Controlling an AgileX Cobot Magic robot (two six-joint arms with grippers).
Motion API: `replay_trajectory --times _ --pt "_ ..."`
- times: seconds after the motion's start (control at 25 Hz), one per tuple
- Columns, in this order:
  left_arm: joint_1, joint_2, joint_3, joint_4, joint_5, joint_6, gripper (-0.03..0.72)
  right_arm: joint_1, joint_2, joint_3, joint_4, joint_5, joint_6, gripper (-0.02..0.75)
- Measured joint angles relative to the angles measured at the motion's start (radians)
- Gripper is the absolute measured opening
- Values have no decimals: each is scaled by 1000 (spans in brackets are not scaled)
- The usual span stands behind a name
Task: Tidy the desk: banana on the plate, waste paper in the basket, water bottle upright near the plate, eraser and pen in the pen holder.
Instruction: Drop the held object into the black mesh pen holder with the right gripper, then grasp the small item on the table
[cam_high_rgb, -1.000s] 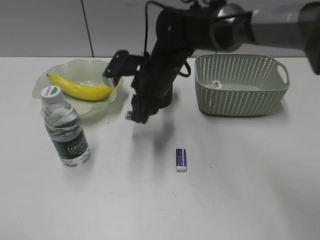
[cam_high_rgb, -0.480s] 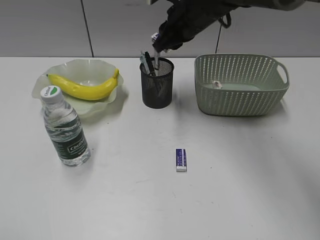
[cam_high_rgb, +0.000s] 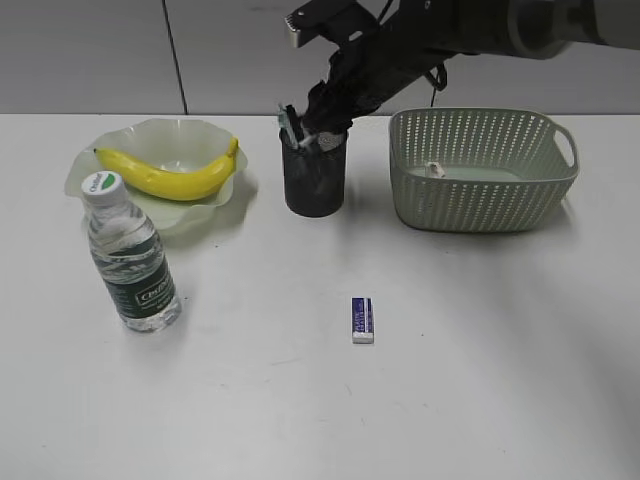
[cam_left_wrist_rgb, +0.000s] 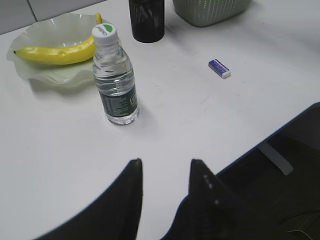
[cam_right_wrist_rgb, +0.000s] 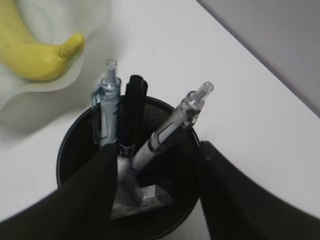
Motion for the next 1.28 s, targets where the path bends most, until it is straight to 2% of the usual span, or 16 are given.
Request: replay_trajectory --times 0.12,0.32,0.6,0.8,1.28 --pt "0 0 0 0 0 0 238 0 -15 -10 -1 36 2 456" --pt "0 0 0 0 0 0 238 0 -122 -19 -38 231 33 477" --pt "0 0 0 1 0 0 238 0 -288 44 -232 570 369 478" --pt "0 0 0 1 0 0 238 0 -463 248 -225 647 403 480" --pt "1 0 0 1 0 0 238 0 -1207 925 -216 658 482 479"
